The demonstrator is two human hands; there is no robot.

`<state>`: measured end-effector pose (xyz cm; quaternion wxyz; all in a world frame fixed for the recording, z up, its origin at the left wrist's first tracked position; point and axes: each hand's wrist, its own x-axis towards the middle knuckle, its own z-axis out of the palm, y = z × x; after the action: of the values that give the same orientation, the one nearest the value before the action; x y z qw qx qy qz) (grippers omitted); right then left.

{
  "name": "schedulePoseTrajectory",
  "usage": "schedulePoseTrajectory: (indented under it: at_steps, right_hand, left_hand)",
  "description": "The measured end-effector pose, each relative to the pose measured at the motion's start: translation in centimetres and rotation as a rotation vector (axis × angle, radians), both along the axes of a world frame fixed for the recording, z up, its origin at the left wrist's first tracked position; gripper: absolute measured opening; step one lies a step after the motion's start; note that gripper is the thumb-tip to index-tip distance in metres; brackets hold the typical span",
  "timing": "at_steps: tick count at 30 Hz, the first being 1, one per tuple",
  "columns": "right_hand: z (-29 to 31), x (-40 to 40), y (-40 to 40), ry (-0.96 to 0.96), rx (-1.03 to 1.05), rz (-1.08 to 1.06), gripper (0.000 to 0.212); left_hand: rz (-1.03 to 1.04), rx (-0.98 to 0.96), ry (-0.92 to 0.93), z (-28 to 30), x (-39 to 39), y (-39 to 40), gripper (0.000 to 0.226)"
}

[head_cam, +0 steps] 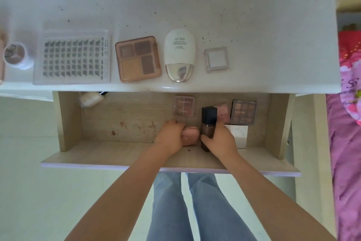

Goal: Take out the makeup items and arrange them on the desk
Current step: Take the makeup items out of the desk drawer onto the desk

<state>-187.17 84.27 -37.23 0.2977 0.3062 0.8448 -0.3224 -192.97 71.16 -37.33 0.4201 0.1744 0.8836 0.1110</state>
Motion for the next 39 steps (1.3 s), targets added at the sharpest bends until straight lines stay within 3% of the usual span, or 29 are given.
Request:
schedulePoseTrajectory:
  at_steps: [3,7,12,16,21,29,39]
  right_hand:
    - [3.2,0.8,1.6,0.106,-0.047,0.002,0.058]
    - [8.5,1.1,4.0,0.379,-0.075,-0.057,0.027]
    - [13.1,-1.0,8.5,0.593,0.050,-0.202,0.021]
    - [13.5,-4.4,12.9,0.555,0.237,-0.128,0.024]
    - [12.5,-7.0,14.8,0.406,0.294,-0.072,0.028]
    - [11.3,-7.4,15.3,0.354,0.289,-0.074,0.033]
    - [10.5,-6.0,15.3,0.454,0.295,-0.070,0.049]
  left_hand:
    - [0.024,0.127,0.045,2.9,0.2,-0.5,0.035]
    - [0.076,0.339,0.236,8.7,-0.9,0.3,0.039]
    - [0.394,0.585,0.252,14.7,-4.0,5.5,0.029]
    - [0.275,0.521,0.258,15.3,-8.3,11.3,0.023]
    - [0.054,0.393,0.233,14.3,-11.7,15.2,0.025]
    - [-0.023,0.282,0.148,13.1,-13.3,15.5,0.029]
    - [0.001,0.235,0.349,12.1,-11.9,16.1,0.034]
